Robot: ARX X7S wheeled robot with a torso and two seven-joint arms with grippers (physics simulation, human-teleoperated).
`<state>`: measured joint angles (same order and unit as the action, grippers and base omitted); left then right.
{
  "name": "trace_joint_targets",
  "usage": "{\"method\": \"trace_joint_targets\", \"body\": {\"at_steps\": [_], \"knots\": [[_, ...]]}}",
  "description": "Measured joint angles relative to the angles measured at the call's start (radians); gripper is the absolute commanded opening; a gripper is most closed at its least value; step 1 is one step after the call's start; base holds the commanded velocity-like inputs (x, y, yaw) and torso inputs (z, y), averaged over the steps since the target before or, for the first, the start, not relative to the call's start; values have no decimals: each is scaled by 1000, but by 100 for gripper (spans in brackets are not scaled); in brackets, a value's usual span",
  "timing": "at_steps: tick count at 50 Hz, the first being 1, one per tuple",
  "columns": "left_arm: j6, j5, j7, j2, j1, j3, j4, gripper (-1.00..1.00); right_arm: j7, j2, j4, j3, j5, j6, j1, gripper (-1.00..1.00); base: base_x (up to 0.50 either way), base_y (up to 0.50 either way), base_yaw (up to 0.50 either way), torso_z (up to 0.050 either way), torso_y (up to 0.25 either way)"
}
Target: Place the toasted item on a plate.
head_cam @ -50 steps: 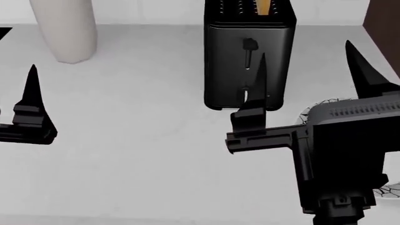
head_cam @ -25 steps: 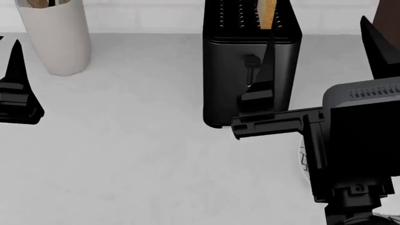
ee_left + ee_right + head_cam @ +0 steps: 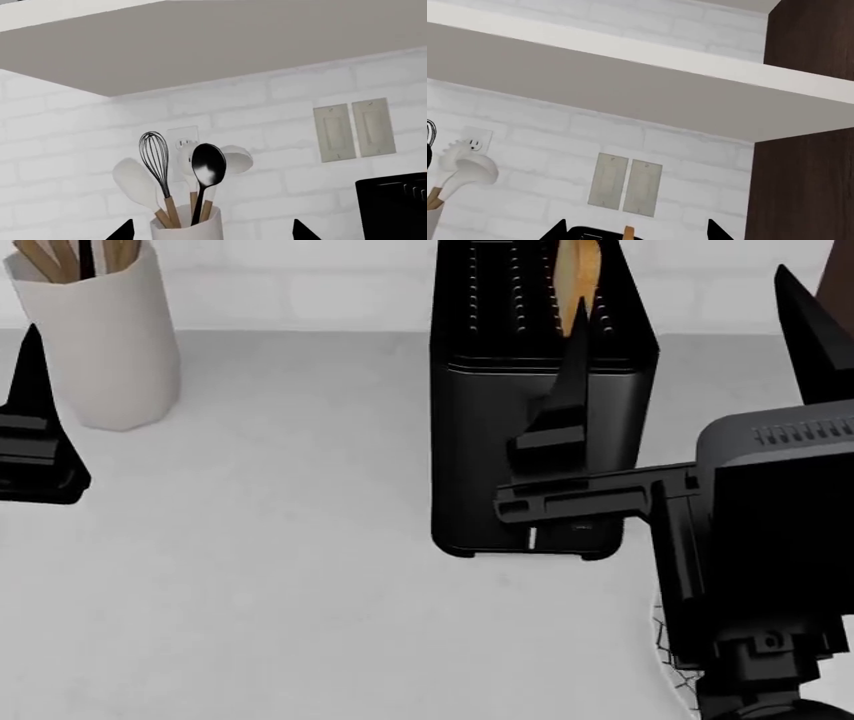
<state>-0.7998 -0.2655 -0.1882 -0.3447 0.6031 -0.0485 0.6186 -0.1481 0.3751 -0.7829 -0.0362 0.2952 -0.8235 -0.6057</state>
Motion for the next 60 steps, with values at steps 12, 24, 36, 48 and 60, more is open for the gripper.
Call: {"method": "trace_joint_targets", "body": {"at_steps": [12,24,36,48,60], "knots": [[0,-4,-3,-4,-5,0,2,100,-3,3,-7,2,9,-7,-2,100,175,0,0,0,0],[-4,-9,-5,-8,-5,-2,5,100,-4,6,-7,-1,15,-10,-9,100,217,0,0,0,1],[-5,-13,-6,-12,-7,-3,6,100,-7,9,-6,-5,20,-11,-15,100,218,0,0,0,0],[-1,-12,-10,-14,-9,-8,2,100,-12,12,-13,-3,26,-16,-14,100,211,0,0,0,1],[0,-13,-14,-18,-11,-11,1,100,-22,7,-20,9,38,-21,-11,100,66,0,0,0,0]]}}
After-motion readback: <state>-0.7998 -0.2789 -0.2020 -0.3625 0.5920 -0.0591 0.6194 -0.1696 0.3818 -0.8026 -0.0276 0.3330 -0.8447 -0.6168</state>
